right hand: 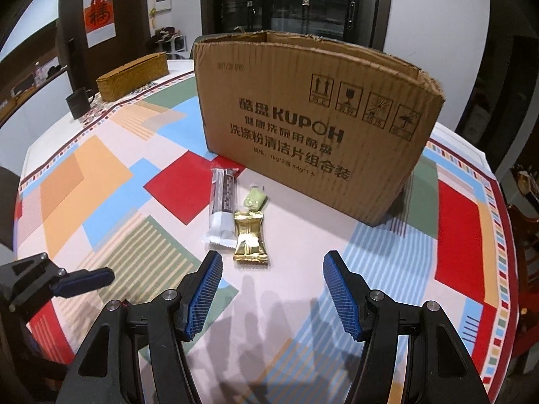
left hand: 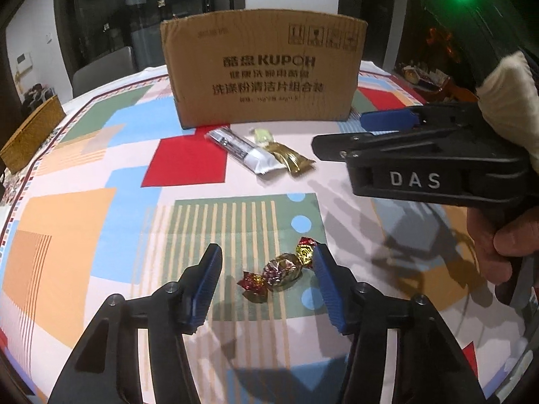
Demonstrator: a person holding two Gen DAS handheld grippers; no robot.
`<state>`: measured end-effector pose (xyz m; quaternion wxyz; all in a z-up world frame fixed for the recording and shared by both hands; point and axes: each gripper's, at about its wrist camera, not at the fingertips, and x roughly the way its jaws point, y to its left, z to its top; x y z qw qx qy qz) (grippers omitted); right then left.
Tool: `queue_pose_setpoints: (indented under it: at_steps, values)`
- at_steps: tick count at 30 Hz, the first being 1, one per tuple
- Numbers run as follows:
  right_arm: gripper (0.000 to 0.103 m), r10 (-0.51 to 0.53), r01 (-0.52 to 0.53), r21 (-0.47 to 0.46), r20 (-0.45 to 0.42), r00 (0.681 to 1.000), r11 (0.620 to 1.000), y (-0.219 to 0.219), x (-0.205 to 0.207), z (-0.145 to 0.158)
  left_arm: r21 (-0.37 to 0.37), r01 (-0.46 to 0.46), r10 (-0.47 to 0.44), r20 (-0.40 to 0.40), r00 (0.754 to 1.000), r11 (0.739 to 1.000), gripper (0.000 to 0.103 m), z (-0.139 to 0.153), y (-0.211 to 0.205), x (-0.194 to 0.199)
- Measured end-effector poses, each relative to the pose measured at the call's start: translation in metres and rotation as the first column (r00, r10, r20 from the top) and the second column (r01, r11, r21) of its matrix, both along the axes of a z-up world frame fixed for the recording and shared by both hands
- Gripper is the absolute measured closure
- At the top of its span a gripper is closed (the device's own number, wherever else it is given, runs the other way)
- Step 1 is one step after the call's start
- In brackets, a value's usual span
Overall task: Organize snacks
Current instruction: 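Grasp the gold packet with the right tool while the left tool grasps the wrapped candy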
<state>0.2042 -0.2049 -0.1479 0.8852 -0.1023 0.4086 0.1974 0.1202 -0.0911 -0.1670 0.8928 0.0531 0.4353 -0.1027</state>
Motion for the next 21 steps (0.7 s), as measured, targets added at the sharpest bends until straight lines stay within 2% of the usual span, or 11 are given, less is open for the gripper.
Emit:
queue_pose_setpoints:
  at_steps: [6, 8, 9, 11, 21]
  values:
    - [0.039, 0.014, -0.014, 0.005, -0.035, 0.999, 1.0, 0.005, 0.009, -0.012, -0.009, 0.013, -0.014, -0.031, 0.999, 1.0, 0.066, -0.011, -0.002, 0.005]
    - [0.039, 0.016, -0.015, 0.008, -0.048, 0.999, 1.0, 0.008, 0.012, -0.016, -0.015, 0.017, -0.017, -0.033, 0.999, 1.0, 0.068, -0.011, -0.002, 0.006]
    - [0.039, 0.015, -0.014, 0.009, -0.052, 0.999, 1.0, 0.008, 0.013, -0.017, -0.018, 0.02, -0.02, -0.034, 0.999, 1.0, 0.074, -0.012, -0.002, 0.007]
    - [0.039, 0.011, -0.011, 0.012, -0.063, 0.998, 1.0, 0.009, 0.016, -0.02, -0.024, 0.024, -0.025, -0.047, 0.999, 0.999, 0.08, -0.014, -0.002, 0.01]
    - [0.04, -0.003, 0.004, 0.011, -0.081, 0.997, 1.0, 0.018, 0.034, -0.029, -0.053, -0.016, 0.014, -0.043, 0.999, 0.998, 0.081, -0.013, 0.019, 0.024]
